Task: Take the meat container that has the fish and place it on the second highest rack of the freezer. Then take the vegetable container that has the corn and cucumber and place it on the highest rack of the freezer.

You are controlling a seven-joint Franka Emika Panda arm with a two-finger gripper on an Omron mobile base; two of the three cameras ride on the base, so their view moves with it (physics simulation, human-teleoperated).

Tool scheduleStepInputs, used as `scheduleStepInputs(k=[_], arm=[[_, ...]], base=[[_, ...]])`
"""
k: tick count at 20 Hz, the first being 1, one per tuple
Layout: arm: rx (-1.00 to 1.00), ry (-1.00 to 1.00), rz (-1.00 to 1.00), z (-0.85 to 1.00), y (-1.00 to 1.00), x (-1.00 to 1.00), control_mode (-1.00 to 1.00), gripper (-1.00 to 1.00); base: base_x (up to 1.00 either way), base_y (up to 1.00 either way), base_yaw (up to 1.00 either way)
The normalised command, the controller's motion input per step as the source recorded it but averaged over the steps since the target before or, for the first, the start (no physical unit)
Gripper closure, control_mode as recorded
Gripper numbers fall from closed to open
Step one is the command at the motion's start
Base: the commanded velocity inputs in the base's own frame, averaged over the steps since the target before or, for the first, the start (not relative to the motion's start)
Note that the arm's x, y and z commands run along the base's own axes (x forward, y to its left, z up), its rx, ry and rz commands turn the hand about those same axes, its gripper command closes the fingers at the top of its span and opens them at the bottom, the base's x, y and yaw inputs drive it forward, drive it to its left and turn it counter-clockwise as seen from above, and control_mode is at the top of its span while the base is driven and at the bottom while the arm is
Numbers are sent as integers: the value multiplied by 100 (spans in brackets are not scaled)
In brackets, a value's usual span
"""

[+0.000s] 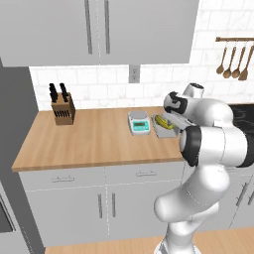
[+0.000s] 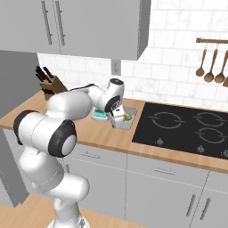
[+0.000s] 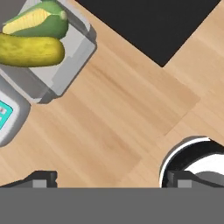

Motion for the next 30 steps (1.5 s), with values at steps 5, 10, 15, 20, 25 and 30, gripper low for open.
scheduleStepInputs(k=[5, 10, 15, 20, 25, 30], arm=[[0, 3, -9, -21, 0, 25, -100, -100], [0, 3, -9, -22, 0, 34, -100, -100], [0, 2, -9, -19, 0, 36, -100, -100], [0, 2, -8, -18, 0, 34, -100, -100], [0, 1, -6, -19, 0, 30, -100, -100], [0, 2, -6, -20, -3, 33, -100, -100]], base=[[0, 0, 0], [0, 0, 0], [0, 0, 0], [0, 0, 0], [0, 0, 0], [0, 0, 0]])
